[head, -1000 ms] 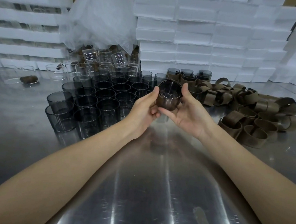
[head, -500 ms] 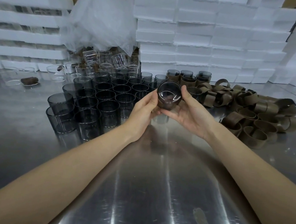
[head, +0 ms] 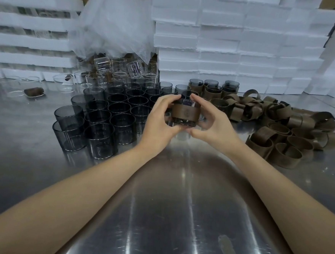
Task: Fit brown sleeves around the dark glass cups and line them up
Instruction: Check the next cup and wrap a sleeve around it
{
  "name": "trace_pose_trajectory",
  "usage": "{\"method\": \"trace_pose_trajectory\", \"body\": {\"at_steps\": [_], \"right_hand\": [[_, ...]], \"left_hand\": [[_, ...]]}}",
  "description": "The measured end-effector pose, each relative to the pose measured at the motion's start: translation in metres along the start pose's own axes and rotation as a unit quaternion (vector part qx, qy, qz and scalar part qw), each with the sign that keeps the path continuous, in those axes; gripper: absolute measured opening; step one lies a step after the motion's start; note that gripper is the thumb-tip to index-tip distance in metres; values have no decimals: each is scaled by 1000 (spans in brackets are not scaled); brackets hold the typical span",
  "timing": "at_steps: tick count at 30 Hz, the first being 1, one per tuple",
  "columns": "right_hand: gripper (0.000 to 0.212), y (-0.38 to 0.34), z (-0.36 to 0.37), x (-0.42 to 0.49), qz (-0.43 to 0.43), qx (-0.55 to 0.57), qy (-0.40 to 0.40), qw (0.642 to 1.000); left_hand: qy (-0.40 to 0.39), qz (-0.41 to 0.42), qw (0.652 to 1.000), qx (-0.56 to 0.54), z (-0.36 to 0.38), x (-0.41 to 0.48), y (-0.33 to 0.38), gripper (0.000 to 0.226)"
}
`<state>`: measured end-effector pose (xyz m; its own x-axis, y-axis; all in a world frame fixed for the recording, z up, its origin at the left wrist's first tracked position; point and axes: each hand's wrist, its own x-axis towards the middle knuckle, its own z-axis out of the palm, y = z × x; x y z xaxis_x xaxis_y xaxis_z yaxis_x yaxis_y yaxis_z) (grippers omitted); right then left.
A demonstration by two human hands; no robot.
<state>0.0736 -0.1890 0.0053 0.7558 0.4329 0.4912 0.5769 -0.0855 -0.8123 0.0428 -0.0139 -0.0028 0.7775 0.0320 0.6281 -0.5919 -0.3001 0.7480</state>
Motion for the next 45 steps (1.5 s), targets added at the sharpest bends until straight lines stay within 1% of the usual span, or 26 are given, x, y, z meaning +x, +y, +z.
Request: {"method": "trace_pose_trajectory", "body": {"at_steps": [3,7,9,12,16,19,24,33,42,44,45], "right_hand": [[77,3,-2,0,-26,-28,6,999],[80,2,-5,0,-20,-47,-11,999],[75,0,-7,0,-39,-92,0,995],[71,-1,-10,0,-83,-189,3,978],[73,-2,-12,-1,-71,-239,-9,968],[71,-2,-9,0,-69,-266,-2,961],[65,-3,-5,-1,-69,-288,14,955],[60,-11,-3,-1,-67,-310,11,948],[57,-13,-3,-2,-71,-299,3,952],[58,-12,-3,-1,-71,-281,9,957],[60,-10,-3,-1,-63,-255,15,965]], "left_hand": [[10,14,1000,-1,1,-1,0,70],[23,12,1000,0,3,-1,-1,68],[17,1,1000,-5,3,-1,0,71],[-11,-28,999,-21,3,-2,0,75],[-31,-56,997,-36,2,-3,-3,74],[-35,-54,998,-17,0,-3,-2,78],[-35,-46,998,2,0,-3,-4,75],[-33,-37,999,19,-2,-2,-6,72],[-27,-33,999,31,-2,-3,-5,73],[-22,-34,999,26,-1,-2,-5,72],[-18,-35,999,20,-1,-2,-5,72]]}}
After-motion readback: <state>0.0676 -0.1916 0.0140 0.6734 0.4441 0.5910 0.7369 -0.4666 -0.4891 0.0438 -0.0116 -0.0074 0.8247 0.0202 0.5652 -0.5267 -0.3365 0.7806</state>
